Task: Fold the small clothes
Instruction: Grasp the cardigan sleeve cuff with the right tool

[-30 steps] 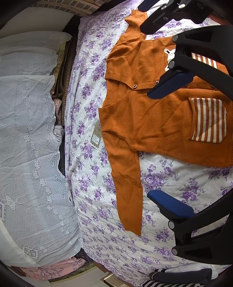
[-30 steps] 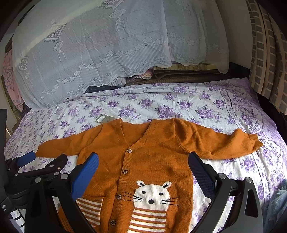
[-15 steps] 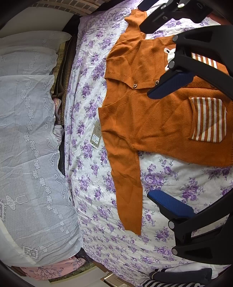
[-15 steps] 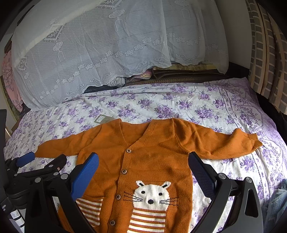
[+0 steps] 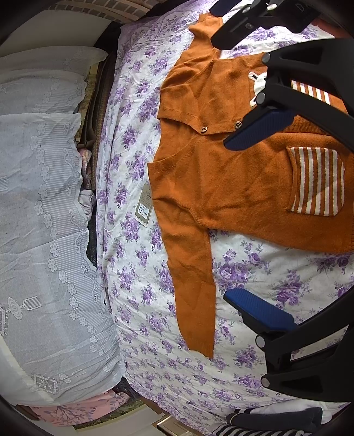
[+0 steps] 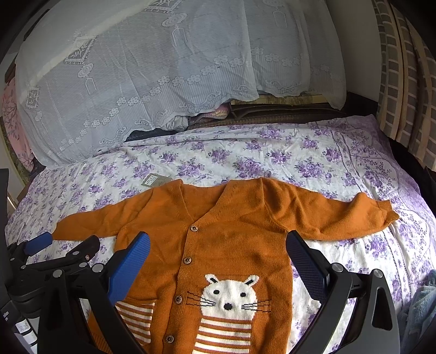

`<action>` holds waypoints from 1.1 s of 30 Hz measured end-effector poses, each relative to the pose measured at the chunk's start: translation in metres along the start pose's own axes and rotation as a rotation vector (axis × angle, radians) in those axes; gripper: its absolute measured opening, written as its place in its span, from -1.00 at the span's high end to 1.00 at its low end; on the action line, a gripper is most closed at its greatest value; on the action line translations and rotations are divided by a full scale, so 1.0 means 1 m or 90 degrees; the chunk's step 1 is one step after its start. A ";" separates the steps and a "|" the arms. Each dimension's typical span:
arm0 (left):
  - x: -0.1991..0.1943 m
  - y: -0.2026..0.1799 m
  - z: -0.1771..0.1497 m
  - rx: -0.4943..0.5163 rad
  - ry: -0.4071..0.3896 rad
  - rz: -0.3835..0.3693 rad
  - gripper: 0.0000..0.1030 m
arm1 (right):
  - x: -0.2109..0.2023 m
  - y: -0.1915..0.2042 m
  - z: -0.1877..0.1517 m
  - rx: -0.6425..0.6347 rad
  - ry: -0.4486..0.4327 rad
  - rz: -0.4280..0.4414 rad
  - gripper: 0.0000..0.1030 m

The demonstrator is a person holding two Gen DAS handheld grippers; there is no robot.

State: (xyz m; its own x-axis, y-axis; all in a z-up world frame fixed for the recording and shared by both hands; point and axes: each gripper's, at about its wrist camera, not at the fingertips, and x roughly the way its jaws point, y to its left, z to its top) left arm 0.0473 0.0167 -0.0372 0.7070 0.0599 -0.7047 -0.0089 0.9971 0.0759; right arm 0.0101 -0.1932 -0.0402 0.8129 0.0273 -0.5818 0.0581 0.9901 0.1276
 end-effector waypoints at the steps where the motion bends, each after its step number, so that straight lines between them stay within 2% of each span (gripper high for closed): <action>1: 0.000 -0.001 0.000 0.000 0.001 0.000 -0.91 | 0.000 0.000 0.000 0.000 -0.001 -0.002 -0.93; 4: 0.008 0.006 -0.004 -0.009 0.003 -0.021 -0.91 | 0.001 -0.012 -0.001 0.014 -0.020 -0.009 -0.93; 7: 0.033 0.007 -0.011 -0.021 0.013 -0.040 -0.91 | 0.011 -0.030 -0.003 0.056 -0.031 -0.006 -0.93; 10: 0.072 -0.006 -0.019 -0.016 0.067 -0.044 -0.91 | 0.028 -0.057 -0.012 0.115 -0.055 0.046 -0.93; 13: 0.110 -0.024 -0.033 0.024 0.131 -0.035 -0.91 | 0.045 -0.090 -0.013 0.200 -0.038 0.048 -0.93; 15: 0.124 -0.034 -0.042 0.058 0.138 -0.015 -0.92 | 0.049 -0.114 -0.015 0.253 -0.041 0.060 -0.93; 16: 0.123 -0.034 -0.044 0.060 0.120 -0.013 -0.92 | 0.049 -0.124 -0.016 0.278 -0.047 0.057 -0.93; 19: 0.124 -0.028 -0.046 0.049 0.126 -0.028 -0.92 | 0.045 -0.156 -0.020 0.337 -0.063 0.039 -0.92; 23: 0.129 -0.022 -0.042 0.021 0.145 -0.056 -0.92 | 0.037 -0.216 -0.030 0.443 -0.079 -0.035 -0.73; 28: 0.123 -0.031 -0.040 0.041 0.134 -0.038 -0.92 | 0.055 -0.281 -0.039 0.535 -0.035 -0.118 -0.72; 33: 0.112 -0.040 -0.029 0.081 0.120 -0.021 -0.92 | 0.079 -0.329 -0.060 0.679 -0.026 -0.093 -0.72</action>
State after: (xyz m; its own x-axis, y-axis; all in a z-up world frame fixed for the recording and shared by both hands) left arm 0.1061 -0.0153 -0.1394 0.5609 0.0468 -0.8266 0.1104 0.9853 0.1306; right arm 0.0200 -0.5081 -0.1763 0.7749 -0.1061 -0.6231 0.6152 0.3524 0.7052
